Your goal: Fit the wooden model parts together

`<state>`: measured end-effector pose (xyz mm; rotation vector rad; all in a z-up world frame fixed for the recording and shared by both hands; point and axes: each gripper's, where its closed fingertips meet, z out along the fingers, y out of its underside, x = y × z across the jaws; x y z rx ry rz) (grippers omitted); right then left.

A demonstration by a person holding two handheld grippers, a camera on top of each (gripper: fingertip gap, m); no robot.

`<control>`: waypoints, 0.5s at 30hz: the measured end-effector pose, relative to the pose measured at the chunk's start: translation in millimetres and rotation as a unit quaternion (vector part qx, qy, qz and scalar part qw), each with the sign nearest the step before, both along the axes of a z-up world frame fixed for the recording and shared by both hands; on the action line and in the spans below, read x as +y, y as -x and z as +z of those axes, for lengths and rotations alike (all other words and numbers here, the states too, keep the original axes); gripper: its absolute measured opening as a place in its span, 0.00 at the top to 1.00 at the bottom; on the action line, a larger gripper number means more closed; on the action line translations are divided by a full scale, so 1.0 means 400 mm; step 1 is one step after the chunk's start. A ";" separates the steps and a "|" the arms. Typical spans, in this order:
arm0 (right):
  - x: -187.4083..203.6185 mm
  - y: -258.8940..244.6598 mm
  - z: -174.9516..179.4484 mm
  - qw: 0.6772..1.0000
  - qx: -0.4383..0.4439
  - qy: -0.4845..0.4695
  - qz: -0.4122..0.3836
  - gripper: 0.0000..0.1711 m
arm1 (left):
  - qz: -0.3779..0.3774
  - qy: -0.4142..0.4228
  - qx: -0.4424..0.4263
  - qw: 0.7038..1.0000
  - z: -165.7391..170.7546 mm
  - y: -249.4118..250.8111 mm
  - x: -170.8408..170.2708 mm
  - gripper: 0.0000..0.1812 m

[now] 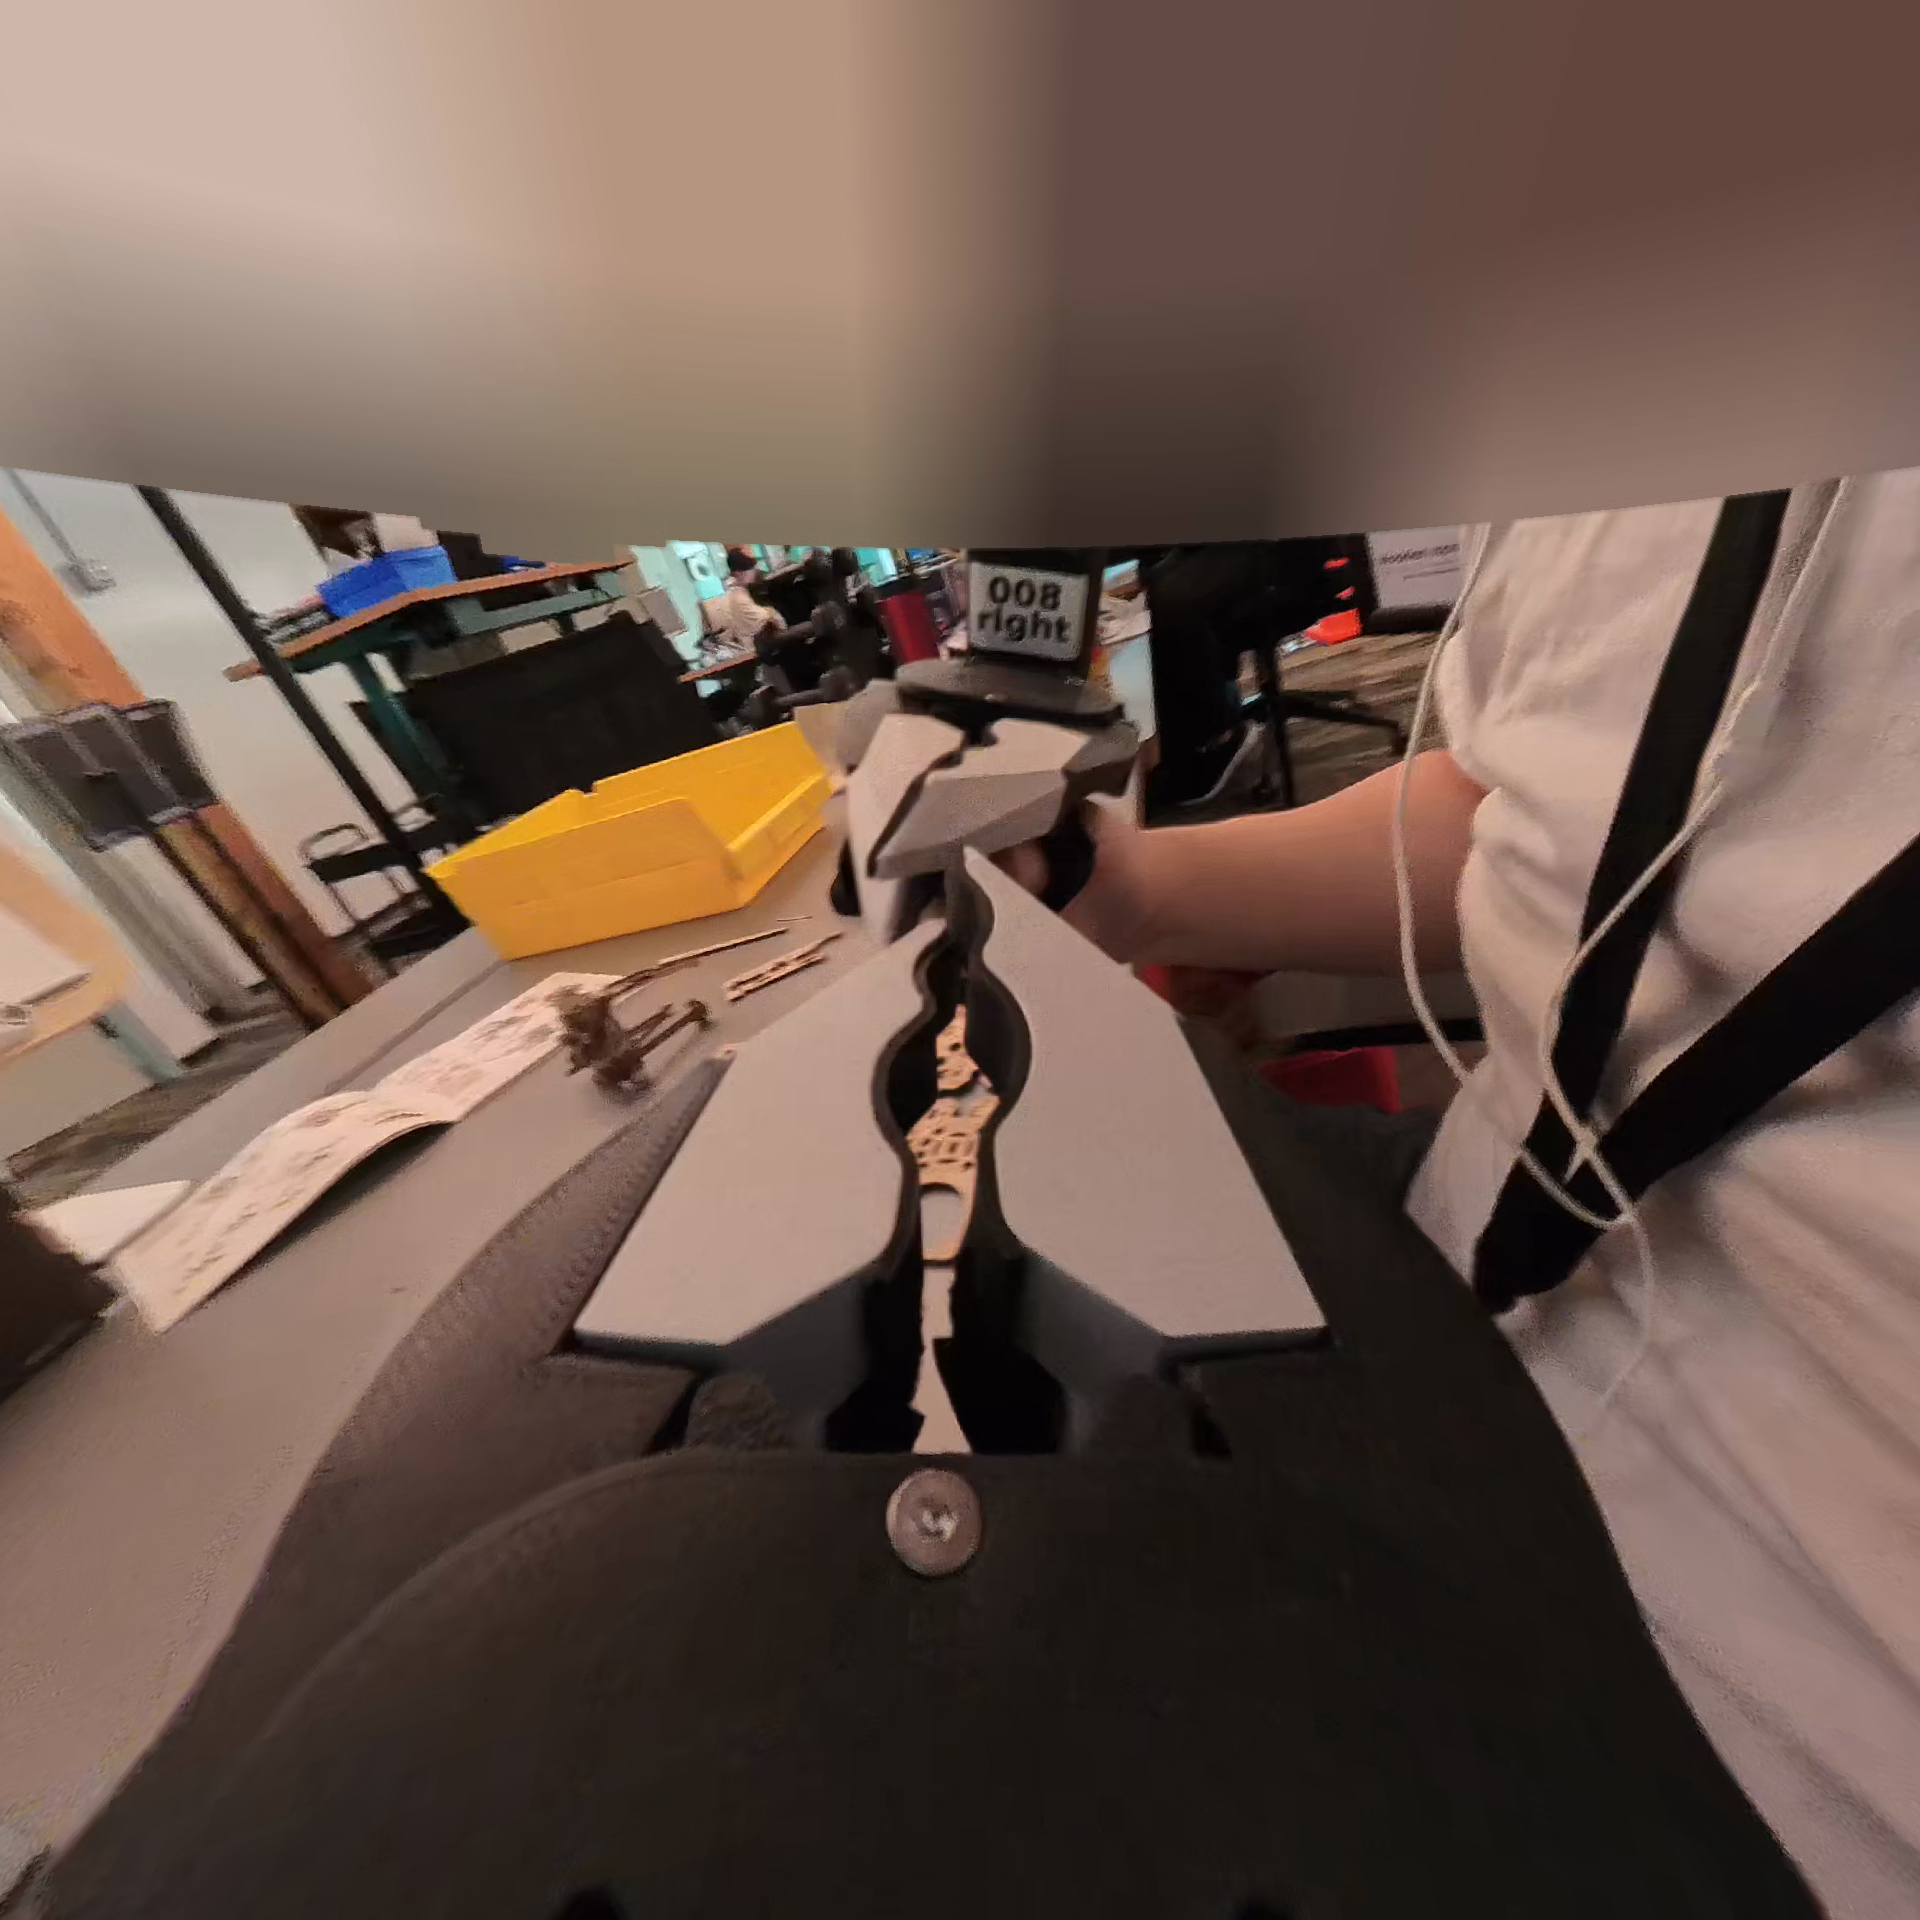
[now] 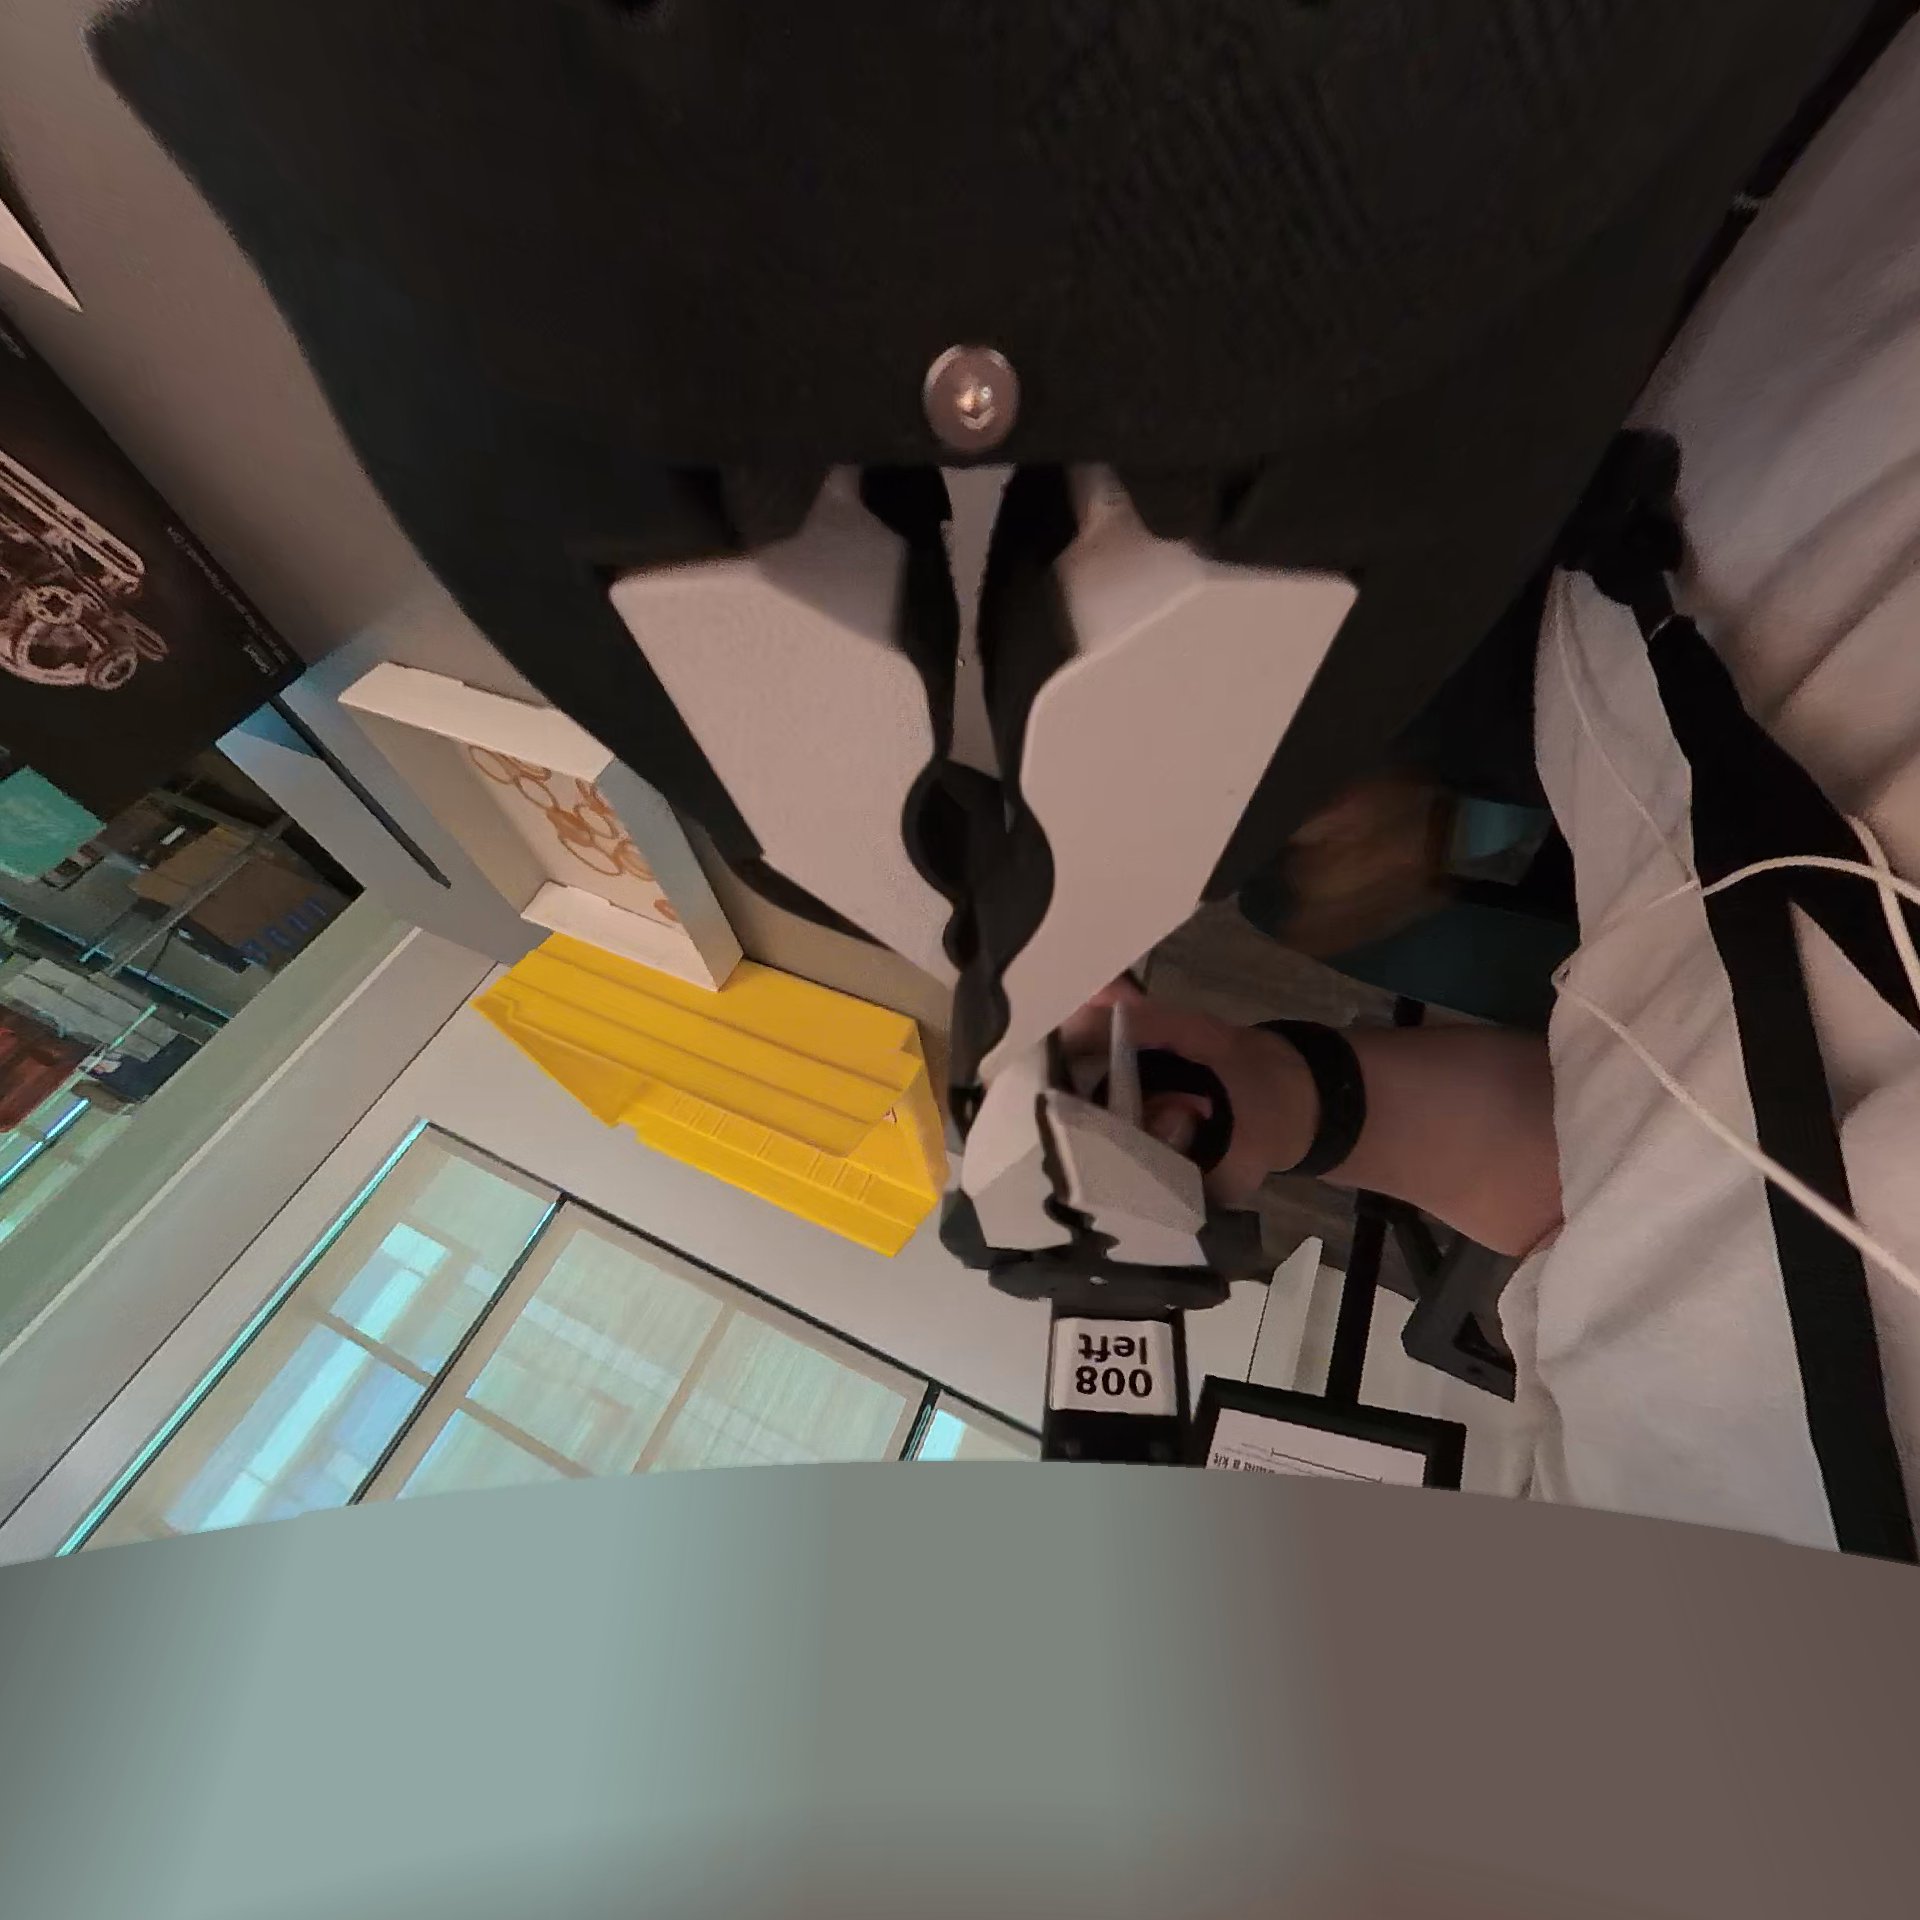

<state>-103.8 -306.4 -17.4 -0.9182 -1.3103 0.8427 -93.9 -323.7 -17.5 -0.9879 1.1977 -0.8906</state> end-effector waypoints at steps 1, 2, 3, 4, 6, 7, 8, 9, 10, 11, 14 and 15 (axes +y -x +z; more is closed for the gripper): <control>-0.018 0.009 0.001 1.000 0.005 0.000 0.024 1.00 | -0.013 -0.001 0.017 1.000 -0.013 -0.014 -0.013 1.00; -0.041 0.019 0.012 0.999 0.016 -0.005 0.048 1.00 | 0.008 -0.025 0.052 0.998 -0.039 -0.027 -0.002 1.00; -0.036 0.025 0.019 0.999 0.018 -0.004 0.035 1.00 | 0.050 -0.059 0.073 0.994 -0.053 -0.031 0.026 1.00; -0.003 0.029 0.015 1.000 0.009 0.009 0.002 1.00 | 0.099 -0.076 0.072 0.990 -0.053 -0.023 0.062 1.00; 0.061 0.011 -0.016 0.998 -0.017 0.059 -0.032 1.00 | 0.129 -0.054 0.080 0.987 -0.074 -0.007 0.104 1.00; 0.089 -0.008 -0.028 0.996 -0.022 0.082 -0.042 1.00 | 0.122 -0.023 0.076 0.989 -0.083 0.001 0.111 1.00; 0.127 -0.033 -0.041 0.992 -0.028 0.104 -0.070 1.00 | 0.123 -0.002 0.062 0.990 -0.080 0.012 0.120 1.00; 0.165 -0.063 -0.047 0.987 -0.025 0.120 -0.106 1.00 | 0.130 0.010 0.043 0.991 -0.072 0.026 0.132 1.00; 0.196 -0.091 -0.040 0.982 -0.008 0.133 -0.133 1.00 | 0.137 0.022 0.032 0.990 -0.067 0.040 0.147 0.99; 0.206 -0.114 -0.034 0.981 0.003 0.139 -0.135 1.00 | 0.145 0.041 0.029 0.988 -0.069 0.050 0.164 0.94; 0.221 -0.170 -0.030 0.977 0.028 0.157 -0.140 1.00 | 0.127 0.110 0.026 0.985 -0.075 0.058 0.188 0.84; 0.218 -0.180 -0.035 0.976 0.032 0.165 -0.137 1.00 | 0.117 0.124 0.020 0.985 -0.071 0.057 0.188 0.83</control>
